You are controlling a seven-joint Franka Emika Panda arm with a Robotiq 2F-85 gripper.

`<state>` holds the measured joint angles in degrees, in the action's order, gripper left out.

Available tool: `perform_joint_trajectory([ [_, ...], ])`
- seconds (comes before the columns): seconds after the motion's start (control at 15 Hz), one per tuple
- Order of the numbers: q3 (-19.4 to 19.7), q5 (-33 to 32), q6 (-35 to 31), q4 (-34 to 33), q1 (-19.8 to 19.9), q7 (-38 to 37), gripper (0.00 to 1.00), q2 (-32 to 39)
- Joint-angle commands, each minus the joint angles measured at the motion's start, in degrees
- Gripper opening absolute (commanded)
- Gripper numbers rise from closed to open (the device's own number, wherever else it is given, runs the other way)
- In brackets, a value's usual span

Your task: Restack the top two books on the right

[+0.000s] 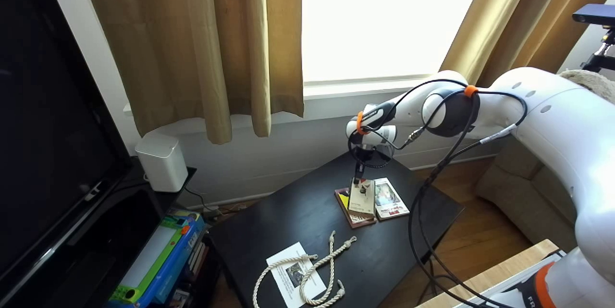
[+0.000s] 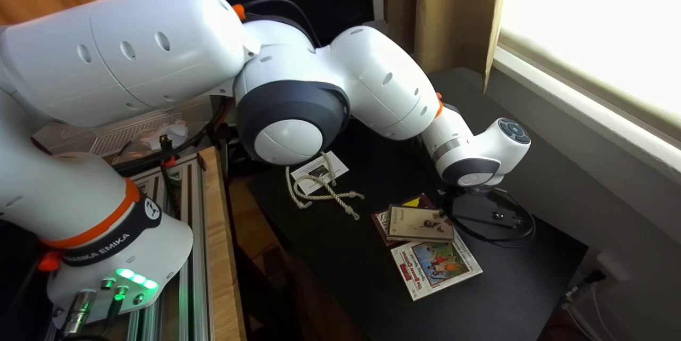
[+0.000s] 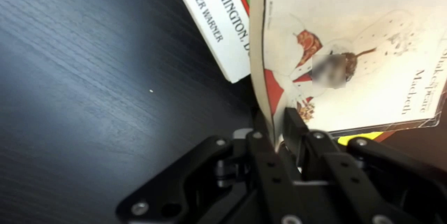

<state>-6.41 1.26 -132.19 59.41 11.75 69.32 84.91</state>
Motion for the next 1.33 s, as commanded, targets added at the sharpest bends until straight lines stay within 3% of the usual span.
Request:
perform_joint_trajectory([
  [0.0,0.4,-1.2,-0.3,-2.3,0.6,2.3,0.05,1.3],
  [1.27,3.4,-4.5,-0.3,-2.4,2.1,19.3,0.05,1.0],
])
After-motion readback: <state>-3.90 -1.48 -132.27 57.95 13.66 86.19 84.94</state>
